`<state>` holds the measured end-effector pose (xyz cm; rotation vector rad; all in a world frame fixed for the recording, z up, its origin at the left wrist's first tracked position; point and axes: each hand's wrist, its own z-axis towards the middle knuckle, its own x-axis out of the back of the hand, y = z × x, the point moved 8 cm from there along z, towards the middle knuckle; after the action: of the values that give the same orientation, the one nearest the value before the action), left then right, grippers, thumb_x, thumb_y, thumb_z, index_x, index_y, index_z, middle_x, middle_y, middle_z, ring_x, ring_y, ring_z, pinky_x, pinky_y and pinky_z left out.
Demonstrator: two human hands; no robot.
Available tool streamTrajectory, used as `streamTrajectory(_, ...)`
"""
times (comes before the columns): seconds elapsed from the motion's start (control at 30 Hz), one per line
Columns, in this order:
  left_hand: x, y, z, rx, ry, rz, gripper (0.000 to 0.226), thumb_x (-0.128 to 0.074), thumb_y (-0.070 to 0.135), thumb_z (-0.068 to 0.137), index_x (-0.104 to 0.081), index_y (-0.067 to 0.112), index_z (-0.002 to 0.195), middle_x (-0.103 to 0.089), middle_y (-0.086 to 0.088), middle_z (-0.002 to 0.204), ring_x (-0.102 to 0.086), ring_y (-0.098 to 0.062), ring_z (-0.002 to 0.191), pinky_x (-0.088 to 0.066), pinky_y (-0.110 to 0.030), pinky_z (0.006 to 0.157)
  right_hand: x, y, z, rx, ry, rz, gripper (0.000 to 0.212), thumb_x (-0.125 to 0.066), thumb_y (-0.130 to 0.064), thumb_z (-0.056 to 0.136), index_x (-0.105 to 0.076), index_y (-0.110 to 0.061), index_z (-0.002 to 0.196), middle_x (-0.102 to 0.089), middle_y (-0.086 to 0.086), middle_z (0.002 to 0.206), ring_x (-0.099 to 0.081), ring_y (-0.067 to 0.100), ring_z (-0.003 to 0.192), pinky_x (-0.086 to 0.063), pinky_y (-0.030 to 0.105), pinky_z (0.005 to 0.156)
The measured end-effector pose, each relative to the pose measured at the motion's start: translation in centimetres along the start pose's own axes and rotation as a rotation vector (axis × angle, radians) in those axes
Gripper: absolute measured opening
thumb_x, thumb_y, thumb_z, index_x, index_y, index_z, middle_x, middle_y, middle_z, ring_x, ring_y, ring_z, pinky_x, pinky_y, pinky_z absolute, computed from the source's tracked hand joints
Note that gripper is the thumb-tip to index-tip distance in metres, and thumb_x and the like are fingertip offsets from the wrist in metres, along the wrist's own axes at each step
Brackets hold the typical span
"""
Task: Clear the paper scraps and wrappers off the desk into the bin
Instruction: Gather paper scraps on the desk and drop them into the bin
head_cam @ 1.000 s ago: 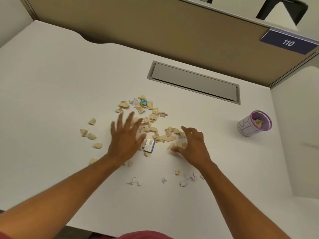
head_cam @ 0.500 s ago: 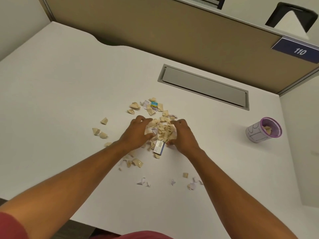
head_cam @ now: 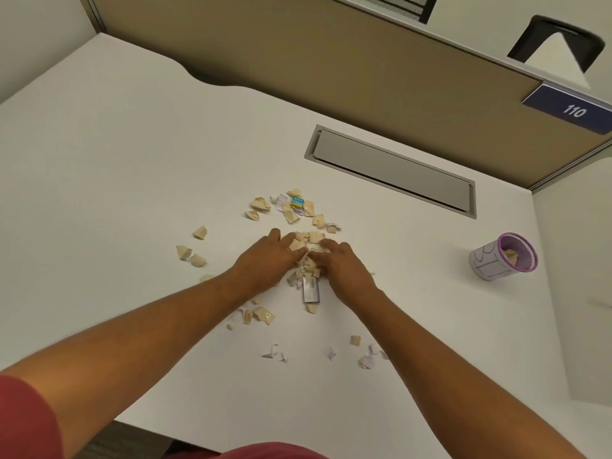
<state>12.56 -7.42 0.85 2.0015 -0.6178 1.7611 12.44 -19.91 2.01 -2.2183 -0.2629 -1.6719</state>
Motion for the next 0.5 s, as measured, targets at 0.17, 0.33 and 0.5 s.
streamTrajectory(0.17, 0.6, 0.2, -1.0, -0.032, 0.18, -0.107, 0.05, -0.067, 0.0, 0.088, -0.064, 0.018, 0.134, -0.067, -0.009, 0.126, -0.061, -0.031, 0.101, -0.049, -0.037, 0.062, -0.2, -0.1, -1.1, -0.01, 0.122, -0.066, 0.016, -0.064, -0.004, 0.087, -0.071, -0.018, 0.092, -0.06, -0.001, 0.097, -0.053, 0.02, 0.093, -0.051, 0.037, 0.074)
streamTrajectory(0.33, 0.2, -1.3, -0.3, 0.166, 0.226, -0.451, 0.025, -0.062, 0.014, 0.098, -0.076, 0.015, 0.119, -0.076, -0.005, 0.11, -0.067, -0.027, 0.102, -0.046, -0.031, 0.079, -0.4, 1.8, -1.3, -0.167, 0.17, 0.288, 0.023, -0.065, 0.0, 0.081, -0.079, -0.008, 0.097, -0.075, 0.007, 0.104, -0.066, 0.024, 0.099, -0.054, 0.037, 0.087)
streamTrajectory(0.5, 0.9, -2.9, -0.5, 0.526, 0.34, -0.981, 0.018, -0.078, 0.012, 0.09, -0.083, 0.013, 0.107, -0.082, -0.005, 0.096, -0.075, -0.004, 0.075, -0.052, -0.008, 0.073, -0.3, 6.3, -3.5, -0.533, 0.327, 0.987, 0.019, -0.077, -0.005, 0.083, -0.083, -0.012, 0.1, -0.081, 0.004, 0.1, -0.076, 0.017, 0.097, -0.058, 0.03, 0.089)
